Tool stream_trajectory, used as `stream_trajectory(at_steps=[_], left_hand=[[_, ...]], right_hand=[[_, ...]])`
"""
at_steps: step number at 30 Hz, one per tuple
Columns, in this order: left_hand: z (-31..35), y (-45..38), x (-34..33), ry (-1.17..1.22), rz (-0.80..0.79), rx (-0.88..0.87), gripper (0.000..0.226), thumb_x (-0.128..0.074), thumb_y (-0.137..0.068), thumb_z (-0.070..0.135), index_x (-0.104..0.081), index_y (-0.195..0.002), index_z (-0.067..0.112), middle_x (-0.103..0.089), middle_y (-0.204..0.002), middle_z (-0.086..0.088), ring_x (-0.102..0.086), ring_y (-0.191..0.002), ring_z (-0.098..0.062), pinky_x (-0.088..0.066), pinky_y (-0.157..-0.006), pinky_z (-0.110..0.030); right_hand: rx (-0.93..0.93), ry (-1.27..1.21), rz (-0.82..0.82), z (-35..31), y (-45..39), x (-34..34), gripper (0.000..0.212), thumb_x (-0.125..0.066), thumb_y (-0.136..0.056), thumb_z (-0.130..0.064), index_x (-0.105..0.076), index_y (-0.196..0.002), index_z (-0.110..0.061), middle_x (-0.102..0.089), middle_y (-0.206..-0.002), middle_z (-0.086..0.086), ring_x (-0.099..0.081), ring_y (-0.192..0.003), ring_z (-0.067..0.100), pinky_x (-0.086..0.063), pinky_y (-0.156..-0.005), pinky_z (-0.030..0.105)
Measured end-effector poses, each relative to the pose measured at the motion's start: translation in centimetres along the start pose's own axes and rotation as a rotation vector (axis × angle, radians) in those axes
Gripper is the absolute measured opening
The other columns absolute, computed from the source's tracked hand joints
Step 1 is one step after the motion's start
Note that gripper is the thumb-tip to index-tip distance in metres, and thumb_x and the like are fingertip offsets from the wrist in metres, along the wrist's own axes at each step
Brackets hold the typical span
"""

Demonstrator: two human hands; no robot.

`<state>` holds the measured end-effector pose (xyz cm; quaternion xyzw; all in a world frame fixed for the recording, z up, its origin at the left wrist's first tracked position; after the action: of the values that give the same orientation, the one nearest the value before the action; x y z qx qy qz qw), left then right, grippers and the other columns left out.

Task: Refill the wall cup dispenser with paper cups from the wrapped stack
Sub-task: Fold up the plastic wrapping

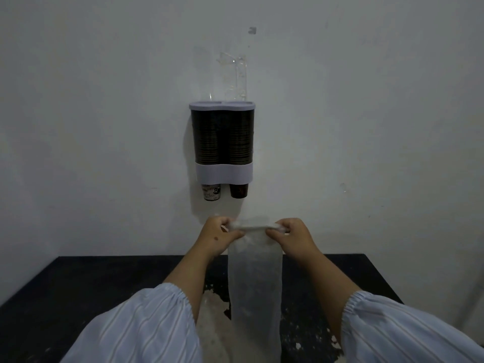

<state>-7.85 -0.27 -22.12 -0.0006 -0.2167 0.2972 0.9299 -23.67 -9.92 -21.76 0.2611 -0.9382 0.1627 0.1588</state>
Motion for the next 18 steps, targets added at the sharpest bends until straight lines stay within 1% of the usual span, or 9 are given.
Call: stream_trajectory(at_steps=[1,3,6,7,9,11,13,15,18], left_hand=[[-0.21,0.00,0.06,0.033,0.008,0.012,0.028,-0.070,-0.081,0.020,-0.066,-0.103,0.004,-0.066,-0.101,-0.011,-0.062,-0.094,-0.025,-0.053,-0.081,-0.034],[-0.48,0.04,0.04,0.105,0.008,0.042,0.030,-0.068,-0.083,0.024,-0.064,-0.105,0.003,-0.068,-0.105,-0.015,-0.065,-0.098,-0.028,-0.054,-0.090,-0.041],[-0.49,0.17,-0.36,0.177,-0.010,0.062,0.027,-0.060,-0.089,0.023,-0.063,-0.106,0.003,-0.068,-0.108,-0.017,-0.065,-0.100,-0.030,-0.052,-0.093,-0.045],[-0.59,0.15,-0.48,0.196,-0.006,0.070,0.027,-0.058,-0.091,0.024,-0.061,-0.109,0.003,-0.067,-0.109,-0.016,-0.065,-0.099,-0.029,-0.053,-0.092,-0.043],[-0.70,0.10,-0.57,0.232,0.013,0.085,0.031,-0.055,-0.092,0.026,-0.056,-0.115,0.005,-0.065,-0.109,-0.013,-0.064,-0.093,-0.025,-0.054,-0.082,-0.036],[-0.72,0.16,-0.54,0.281,0.040,0.095,0.027,-0.055,-0.092,0.029,-0.050,-0.114,0.013,-0.062,-0.103,-0.008,-0.061,-0.085,-0.019,-0.051,-0.075,-0.031],[-0.80,0.18,-0.50,0.318,0.051,0.100,0.022,-0.055,-0.092,0.030,-0.048,-0.112,0.023,-0.060,-0.101,-0.005,-0.060,-0.084,-0.018,-0.052,-0.078,-0.035],[-0.58,0.27,-0.61,0.336,0.046,0.088,0.019,-0.055,-0.092,0.029,-0.050,-0.110,0.024,-0.061,-0.098,-0.004,-0.060,-0.084,-0.020,-0.053,-0.078,-0.037],[-0.01,0.45,-0.80,0.343,0.045,0.061,0.017,-0.054,-0.093,0.026,-0.051,-0.108,0.020,-0.063,-0.091,-0.006,-0.060,-0.078,-0.022,-0.052,-0.071,-0.035]], right_hand=[[-0.014,-0.028,-0.009,0.07,0.06,0.05,0.012,-0.065,-0.086,-0.014,-0.065,-0.079,-0.004,-0.063,-0.076,0.009,-0.060,-0.071,0.019,-0.050,-0.065,0.027],[-0.049,-0.095,-0.032,0.27,0.16,-0.02,0.015,-0.063,-0.088,-0.016,-0.060,-0.080,-0.004,-0.061,-0.078,0.010,-0.058,-0.073,0.021,-0.051,-0.070,0.034],[-0.070,-0.131,-0.027,0.31,0.16,-0.26,0.018,-0.060,-0.090,-0.019,-0.057,-0.082,-0.003,-0.058,-0.080,0.013,-0.055,-0.075,0.023,-0.048,-0.070,0.038],[-0.075,-0.148,-0.018,0.34,0.17,-0.31,0.019,-0.059,-0.090,-0.020,-0.056,-0.082,-0.003,-0.058,-0.081,0.013,-0.055,-0.076,0.024,-0.049,-0.071,0.039],[-0.093,-0.218,-0.001,0.44,0.11,-0.27,0.017,-0.059,-0.090,-0.022,-0.057,-0.083,-0.007,-0.060,-0.084,0.013,-0.058,-0.080,0.026,-0.052,-0.073,0.042],[-0.115,-0.271,0.006,0.57,0.16,-0.11,0.011,-0.059,-0.091,-0.022,-0.056,-0.095,-0.011,-0.061,-0.091,0.012,-0.059,-0.085,0.027,-0.053,-0.074,0.042],[-0.131,-0.279,0.011,0.78,0.13,0.11,0.018,-0.058,-0.091,-0.019,-0.050,-0.108,-0.018,-0.060,-0.092,0.015,-0.058,-0.083,0.026,-0.053,-0.071,0.040],[-0.128,-0.262,0.030,0.83,0.10,0.33,0.018,-0.057,-0.091,-0.017,-0.047,-0.106,-0.022,-0.058,-0.082,0.014,-0.054,-0.073,0.023,-0.050,-0.062,0.036],[-0.128,-0.223,0.037,0.80,0.09,0.38,0.005,-0.054,-0.093,-0.015,-0.054,-0.093,-0.020,-0.056,-0.079,0.009,-0.048,-0.065,0.019,-0.044,-0.055,0.031]])
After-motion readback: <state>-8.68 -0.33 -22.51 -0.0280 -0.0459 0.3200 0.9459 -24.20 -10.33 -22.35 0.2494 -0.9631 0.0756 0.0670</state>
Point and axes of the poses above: each hand's wrist, its own y-axis away from the middle knuckle, its own x-axis out of the back of the hand, z = x × y, the point moved 7 cm from there along -y, towards the middle knuckle
